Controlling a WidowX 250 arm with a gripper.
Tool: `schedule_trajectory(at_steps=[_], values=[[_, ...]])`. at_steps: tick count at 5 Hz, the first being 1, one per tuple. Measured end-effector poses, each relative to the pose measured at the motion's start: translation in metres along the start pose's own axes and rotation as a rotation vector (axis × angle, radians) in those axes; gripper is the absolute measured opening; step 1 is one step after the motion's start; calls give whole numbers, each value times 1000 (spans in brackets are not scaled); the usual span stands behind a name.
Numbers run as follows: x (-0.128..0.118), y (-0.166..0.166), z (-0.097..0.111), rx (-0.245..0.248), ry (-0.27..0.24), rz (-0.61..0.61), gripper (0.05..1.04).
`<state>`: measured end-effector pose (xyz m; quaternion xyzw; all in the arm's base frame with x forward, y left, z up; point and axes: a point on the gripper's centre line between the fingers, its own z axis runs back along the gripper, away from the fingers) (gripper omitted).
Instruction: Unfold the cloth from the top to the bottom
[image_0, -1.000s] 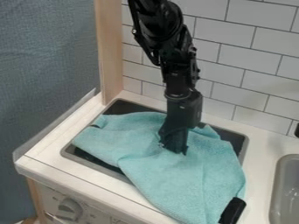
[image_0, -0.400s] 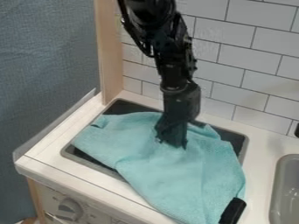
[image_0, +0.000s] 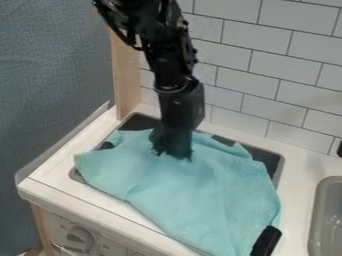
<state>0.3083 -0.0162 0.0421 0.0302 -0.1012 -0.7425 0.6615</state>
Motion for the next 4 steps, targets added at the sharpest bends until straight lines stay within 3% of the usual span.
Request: schedule_trajectory(at_steps=[1,4], values=[[-19,-30,4,-36,24,40,55],[-23,-98,1,-154,50,73,55]])
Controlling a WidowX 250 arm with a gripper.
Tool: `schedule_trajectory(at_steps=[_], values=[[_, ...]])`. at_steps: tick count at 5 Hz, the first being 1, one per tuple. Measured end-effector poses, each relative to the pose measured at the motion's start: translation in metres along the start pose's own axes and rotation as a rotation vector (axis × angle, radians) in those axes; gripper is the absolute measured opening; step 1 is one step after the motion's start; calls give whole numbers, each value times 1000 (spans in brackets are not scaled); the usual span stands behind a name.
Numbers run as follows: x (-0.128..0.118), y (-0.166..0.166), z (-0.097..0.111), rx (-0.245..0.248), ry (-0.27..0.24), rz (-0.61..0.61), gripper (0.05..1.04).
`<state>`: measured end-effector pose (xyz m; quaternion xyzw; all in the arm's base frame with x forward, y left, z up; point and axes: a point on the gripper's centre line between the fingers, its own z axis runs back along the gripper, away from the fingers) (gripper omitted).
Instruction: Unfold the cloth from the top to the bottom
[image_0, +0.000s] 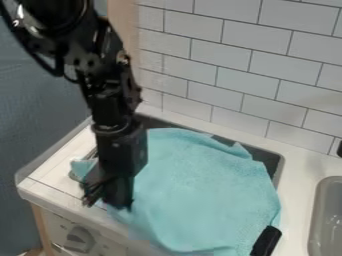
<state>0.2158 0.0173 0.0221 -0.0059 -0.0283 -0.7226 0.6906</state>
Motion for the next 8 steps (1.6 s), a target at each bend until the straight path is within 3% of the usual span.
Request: schedule_trajectory(at_steps=[1,2,5,7,8], values=[[-3,-2,-2,-4,17,10,72],[-3,-5,-8,-37,12,18,227],[-4,1,-12,-59,12,24,1009],[-3,0,-12,-66,2,17,999],[0,7,0,-21,-11,14,999]])
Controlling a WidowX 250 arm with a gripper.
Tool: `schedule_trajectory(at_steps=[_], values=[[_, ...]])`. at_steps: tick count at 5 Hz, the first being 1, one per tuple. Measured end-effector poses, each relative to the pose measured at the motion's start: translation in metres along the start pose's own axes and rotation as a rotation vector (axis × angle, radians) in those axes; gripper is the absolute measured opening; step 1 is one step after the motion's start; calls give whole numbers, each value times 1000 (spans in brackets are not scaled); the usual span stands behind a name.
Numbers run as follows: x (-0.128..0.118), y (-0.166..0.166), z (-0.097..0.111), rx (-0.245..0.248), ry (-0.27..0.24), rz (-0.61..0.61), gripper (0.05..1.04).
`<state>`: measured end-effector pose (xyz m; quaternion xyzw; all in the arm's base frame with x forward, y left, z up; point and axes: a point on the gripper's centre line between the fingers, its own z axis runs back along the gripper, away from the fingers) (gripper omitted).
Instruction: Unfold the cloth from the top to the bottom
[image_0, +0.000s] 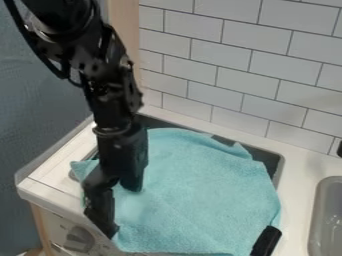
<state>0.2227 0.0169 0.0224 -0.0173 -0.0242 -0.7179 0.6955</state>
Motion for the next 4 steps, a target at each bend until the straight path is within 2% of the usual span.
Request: schedule_trajectory(at_steps=[2,3,4], values=[[6,13,45,162,7,-32,999],[8,24,54,198,10,-64,999],[8,24,54,200,10,-66,999]])
